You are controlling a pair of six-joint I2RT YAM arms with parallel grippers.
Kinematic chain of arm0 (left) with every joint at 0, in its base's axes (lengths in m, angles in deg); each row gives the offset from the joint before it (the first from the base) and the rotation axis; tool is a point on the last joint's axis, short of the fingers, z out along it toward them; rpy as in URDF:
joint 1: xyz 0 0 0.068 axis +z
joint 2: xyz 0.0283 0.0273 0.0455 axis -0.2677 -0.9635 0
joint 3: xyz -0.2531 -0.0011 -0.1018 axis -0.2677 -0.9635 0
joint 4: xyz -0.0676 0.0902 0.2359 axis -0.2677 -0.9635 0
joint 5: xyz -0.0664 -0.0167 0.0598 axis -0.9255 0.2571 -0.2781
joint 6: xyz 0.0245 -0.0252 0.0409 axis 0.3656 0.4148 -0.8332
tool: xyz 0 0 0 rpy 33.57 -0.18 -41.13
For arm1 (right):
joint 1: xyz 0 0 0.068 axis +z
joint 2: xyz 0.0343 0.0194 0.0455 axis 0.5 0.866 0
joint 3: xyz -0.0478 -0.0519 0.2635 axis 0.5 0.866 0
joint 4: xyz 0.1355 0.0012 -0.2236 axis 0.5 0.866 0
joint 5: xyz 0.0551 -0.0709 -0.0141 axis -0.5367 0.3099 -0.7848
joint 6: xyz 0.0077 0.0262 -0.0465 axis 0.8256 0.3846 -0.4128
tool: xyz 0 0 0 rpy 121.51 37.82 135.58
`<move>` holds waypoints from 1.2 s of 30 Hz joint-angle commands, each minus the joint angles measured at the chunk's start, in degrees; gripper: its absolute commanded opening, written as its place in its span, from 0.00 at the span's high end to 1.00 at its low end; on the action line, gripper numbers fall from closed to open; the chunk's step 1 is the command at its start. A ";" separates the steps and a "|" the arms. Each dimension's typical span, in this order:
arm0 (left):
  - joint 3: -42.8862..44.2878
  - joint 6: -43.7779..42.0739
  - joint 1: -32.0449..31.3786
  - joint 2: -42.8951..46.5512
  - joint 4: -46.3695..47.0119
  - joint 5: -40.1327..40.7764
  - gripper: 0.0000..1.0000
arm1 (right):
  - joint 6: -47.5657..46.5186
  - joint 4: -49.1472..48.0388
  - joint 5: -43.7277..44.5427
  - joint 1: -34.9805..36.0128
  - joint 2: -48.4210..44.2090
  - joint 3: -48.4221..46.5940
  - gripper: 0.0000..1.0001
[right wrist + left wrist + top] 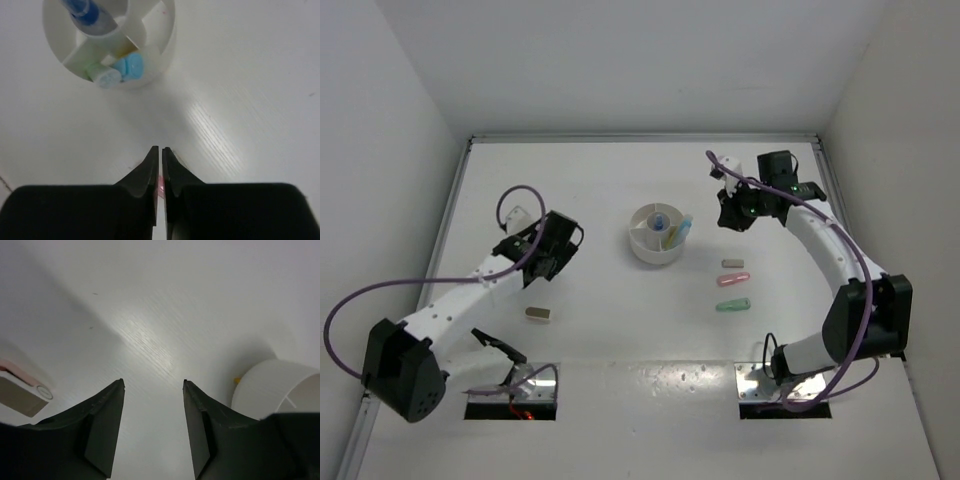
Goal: Sort the stationery into containers
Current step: Pick up the stationery from the center of the board.
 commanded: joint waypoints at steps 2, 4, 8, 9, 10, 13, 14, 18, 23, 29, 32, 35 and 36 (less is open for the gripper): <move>8.16 -20.35 -0.50 -5.52 12.46 -8.60 0.46 | -5.80 1.90 15.79 0.21 1.04 1.24 0.79; 8.78 -25.66 -1.02 -5.53 15.11 -8.62 0.46 | -6.34 0.14 21.88 0.21 2.44 3.54 0.55; 7.56 -31.73 -0.50 -4.30 17.06 -9.93 0.41 | -11.61 0.13 24.20 0.21 4.64 7.85 0.45; 7.03 -32.52 -0.50 -4.30 18.01 -10.46 0.30 | -12.23 -1.00 24.20 0.21 5.35 9.07 0.45; 5.98 -33.23 -0.50 -3.78 18.54 -10.98 0.30 | -13.02 -1.01 24.20 0.21 5.88 9.09 0.44; 4.65 -34.64 0.03 -3.25 21.09 -13.89 0.29 | -15.04 -1.89 24.81 0.74 8.07 9.70 0.43; 3.87 -35.33 0.03 -3.25 21.62 -15.28 0.29 | -15.05 -1.89 24.81 0.74 8.08 9.70 0.43; 2.54 -36.40 0.56 -3.25 22.77 -16.61 0.27 | -18.11 -3.20 22.61 0.74 8.87 11.10 0.42; 1.41 -36.92 1.08 -2.63 23.38 -17.93 0.27 | -21.02 -6.20 19.98 1.26 9.21 12.95 0.42; -1.05 -36.92 1.61 -1.05 24.53 -18.46 0.27 | -21.81 -8.82 18.92 1.79 11.41 13.48 0.42; -1.06 -36.92 1.61 -0.43 24.53 -18.46 0.27 | -21.81 -9.54 19.62 2.93 12.12 13.48 0.43; -1.59 -36.92 1.61 0.09 24.53 -18.99 0.27 | -21.29 -10.75 21.11 3.46 14.40 13.48 0.45; -2.11 -36.92 1.61 0.09 24.53 -18.99 0.27 | -21.29 -11.46 21.64 4.16 14.41 14.09 0.45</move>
